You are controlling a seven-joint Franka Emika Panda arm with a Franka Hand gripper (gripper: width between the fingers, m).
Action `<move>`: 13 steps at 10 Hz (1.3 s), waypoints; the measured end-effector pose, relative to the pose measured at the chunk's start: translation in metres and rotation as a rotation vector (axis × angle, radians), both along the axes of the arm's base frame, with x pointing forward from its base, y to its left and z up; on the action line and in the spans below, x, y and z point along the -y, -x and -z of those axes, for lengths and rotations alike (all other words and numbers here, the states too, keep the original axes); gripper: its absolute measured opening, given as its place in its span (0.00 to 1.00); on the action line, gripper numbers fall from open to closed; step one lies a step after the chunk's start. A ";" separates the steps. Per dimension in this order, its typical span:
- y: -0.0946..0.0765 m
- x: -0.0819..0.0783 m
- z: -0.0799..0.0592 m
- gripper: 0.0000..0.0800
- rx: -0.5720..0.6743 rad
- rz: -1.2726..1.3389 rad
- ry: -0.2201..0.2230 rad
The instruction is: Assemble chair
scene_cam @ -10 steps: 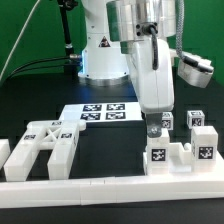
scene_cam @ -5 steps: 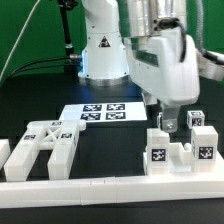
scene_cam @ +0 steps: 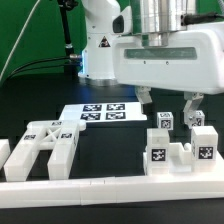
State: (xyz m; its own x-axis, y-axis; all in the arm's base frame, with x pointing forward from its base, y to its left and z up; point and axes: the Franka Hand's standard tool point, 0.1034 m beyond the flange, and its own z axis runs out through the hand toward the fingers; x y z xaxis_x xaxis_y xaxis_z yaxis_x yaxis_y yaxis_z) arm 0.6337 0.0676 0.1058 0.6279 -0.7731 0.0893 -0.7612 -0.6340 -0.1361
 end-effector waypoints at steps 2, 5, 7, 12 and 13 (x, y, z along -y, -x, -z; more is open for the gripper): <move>0.001 0.001 0.001 0.81 0.013 -0.167 0.031; 0.021 0.020 0.016 0.81 0.119 -0.461 0.155; 0.027 0.044 0.026 0.81 0.220 -0.682 0.309; 0.027 0.048 0.032 0.81 0.229 -0.709 0.303; 0.028 0.046 0.037 0.81 0.222 -0.721 0.302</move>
Offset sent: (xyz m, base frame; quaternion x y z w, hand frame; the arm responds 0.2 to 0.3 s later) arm -0.0362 -0.0087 -0.0138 0.0351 0.0303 -0.2923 0.9552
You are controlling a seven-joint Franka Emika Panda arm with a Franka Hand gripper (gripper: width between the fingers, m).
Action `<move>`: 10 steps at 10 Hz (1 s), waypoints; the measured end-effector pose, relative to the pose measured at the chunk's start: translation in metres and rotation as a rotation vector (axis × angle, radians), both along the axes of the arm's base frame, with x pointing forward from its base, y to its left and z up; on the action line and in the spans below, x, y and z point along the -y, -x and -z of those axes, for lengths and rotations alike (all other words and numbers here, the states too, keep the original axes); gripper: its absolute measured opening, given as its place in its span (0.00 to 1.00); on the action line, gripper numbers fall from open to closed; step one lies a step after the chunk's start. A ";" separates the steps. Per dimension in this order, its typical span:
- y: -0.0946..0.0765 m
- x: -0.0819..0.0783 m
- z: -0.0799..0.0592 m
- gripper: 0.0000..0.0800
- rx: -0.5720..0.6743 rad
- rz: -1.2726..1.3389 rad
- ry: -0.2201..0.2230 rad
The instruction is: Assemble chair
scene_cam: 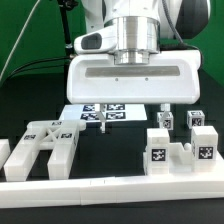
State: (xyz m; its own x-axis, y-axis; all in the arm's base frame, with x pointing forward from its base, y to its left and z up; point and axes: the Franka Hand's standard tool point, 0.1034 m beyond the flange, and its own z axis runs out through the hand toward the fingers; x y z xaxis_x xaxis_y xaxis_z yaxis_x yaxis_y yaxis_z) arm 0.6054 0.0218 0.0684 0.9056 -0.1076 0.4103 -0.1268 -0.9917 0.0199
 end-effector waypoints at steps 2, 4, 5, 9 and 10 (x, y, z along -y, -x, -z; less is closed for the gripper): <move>0.005 -0.009 0.019 0.81 -0.013 -0.019 0.006; 0.003 -0.011 0.028 0.81 -0.026 -0.031 0.010; 0.002 -0.013 0.029 0.81 -0.032 -0.032 0.008; 0.002 -0.012 0.030 0.81 -0.033 -0.032 0.009; 0.003 -0.012 0.031 0.81 -0.035 -0.032 0.009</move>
Offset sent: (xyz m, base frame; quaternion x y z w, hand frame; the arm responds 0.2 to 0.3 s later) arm 0.0105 0.0177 -0.0186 0.0376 -0.0236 -0.0238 0.9987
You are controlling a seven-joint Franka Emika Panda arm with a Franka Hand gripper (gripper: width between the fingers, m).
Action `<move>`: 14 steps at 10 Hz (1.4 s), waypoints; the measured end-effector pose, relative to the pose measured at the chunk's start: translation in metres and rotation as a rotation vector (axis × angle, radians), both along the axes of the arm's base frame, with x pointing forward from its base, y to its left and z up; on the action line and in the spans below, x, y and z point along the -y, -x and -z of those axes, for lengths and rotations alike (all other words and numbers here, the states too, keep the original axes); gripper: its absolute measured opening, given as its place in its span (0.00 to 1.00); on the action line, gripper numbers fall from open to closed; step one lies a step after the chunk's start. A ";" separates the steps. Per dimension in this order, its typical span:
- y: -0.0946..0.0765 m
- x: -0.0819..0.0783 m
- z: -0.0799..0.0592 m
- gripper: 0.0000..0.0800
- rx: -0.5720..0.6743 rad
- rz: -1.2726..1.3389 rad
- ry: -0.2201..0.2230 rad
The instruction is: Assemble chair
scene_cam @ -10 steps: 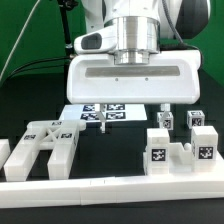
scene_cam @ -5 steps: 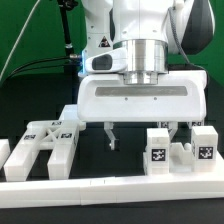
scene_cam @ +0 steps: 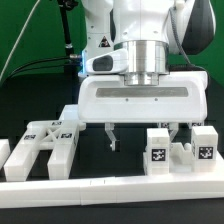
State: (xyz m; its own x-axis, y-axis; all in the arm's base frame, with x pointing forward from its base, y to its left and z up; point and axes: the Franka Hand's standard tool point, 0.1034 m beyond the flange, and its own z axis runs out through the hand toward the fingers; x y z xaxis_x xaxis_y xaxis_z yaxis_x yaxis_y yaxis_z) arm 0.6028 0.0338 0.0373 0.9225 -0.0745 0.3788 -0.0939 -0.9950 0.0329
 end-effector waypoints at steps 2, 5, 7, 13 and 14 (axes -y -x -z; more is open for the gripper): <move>-0.002 -0.003 0.007 0.81 -0.013 -0.009 -0.001; -0.009 -0.010 0.014 0.81 -0.019 -0.018 -0.006; -0.007 -0.013 0.023 0.81 -0.030 -0.020 -0.008; -0.006 -0.012 0.025 0.26 -0.030 -0.018 -0.007; -0.006 -0.008 0.025 0.07 -0.030 -0.012 -0.002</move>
Offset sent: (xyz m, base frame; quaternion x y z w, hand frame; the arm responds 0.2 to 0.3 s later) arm 0.0159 0.0189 -0.0093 0.0231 -0.0257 0.0119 0.9993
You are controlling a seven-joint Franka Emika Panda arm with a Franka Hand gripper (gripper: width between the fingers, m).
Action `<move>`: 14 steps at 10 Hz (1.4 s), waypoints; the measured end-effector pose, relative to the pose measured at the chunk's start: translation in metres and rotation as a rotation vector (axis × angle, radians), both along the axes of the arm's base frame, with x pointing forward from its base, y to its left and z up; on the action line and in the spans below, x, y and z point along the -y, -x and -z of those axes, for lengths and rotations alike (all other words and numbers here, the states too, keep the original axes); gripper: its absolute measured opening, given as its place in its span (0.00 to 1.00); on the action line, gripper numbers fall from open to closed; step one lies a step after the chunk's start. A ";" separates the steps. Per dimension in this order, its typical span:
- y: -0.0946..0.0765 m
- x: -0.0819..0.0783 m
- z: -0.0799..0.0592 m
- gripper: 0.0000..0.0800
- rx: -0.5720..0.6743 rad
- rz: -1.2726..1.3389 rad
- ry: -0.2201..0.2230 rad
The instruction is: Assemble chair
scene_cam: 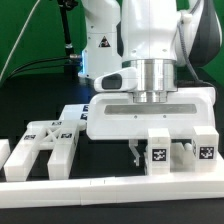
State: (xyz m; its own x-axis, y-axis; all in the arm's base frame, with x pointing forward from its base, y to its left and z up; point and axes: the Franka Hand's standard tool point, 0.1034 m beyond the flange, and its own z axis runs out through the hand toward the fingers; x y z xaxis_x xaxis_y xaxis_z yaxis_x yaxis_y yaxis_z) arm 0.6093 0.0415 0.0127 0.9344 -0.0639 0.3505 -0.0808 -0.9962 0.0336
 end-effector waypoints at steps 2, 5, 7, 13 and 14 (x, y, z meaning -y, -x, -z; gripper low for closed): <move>0.001 0.001 0.000 0.05 -0.002 -0.001 0.002; 0.001 0.001 0.000 0.05 -0.002 -0.001 0.002; 0.001 0.001 0.000 0.05 -0.002 -0.001 0.002; 0.012 0.043 -0.007 0.05 -0.026 -0.076 0.051; 0.025 0.058 -0.012 0.05 -0.096 -0.070 0.027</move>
Offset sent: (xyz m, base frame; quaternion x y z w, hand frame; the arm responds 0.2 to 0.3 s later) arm 0.0000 0.0000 0.0000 0.0000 0.0000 0.0000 1.0000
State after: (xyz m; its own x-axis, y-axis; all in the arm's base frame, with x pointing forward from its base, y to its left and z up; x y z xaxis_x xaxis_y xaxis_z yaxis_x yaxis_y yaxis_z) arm 0.5841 -0.0164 0.0250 0.9655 0.0109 0.2602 -0.0060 -0.9979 0.0642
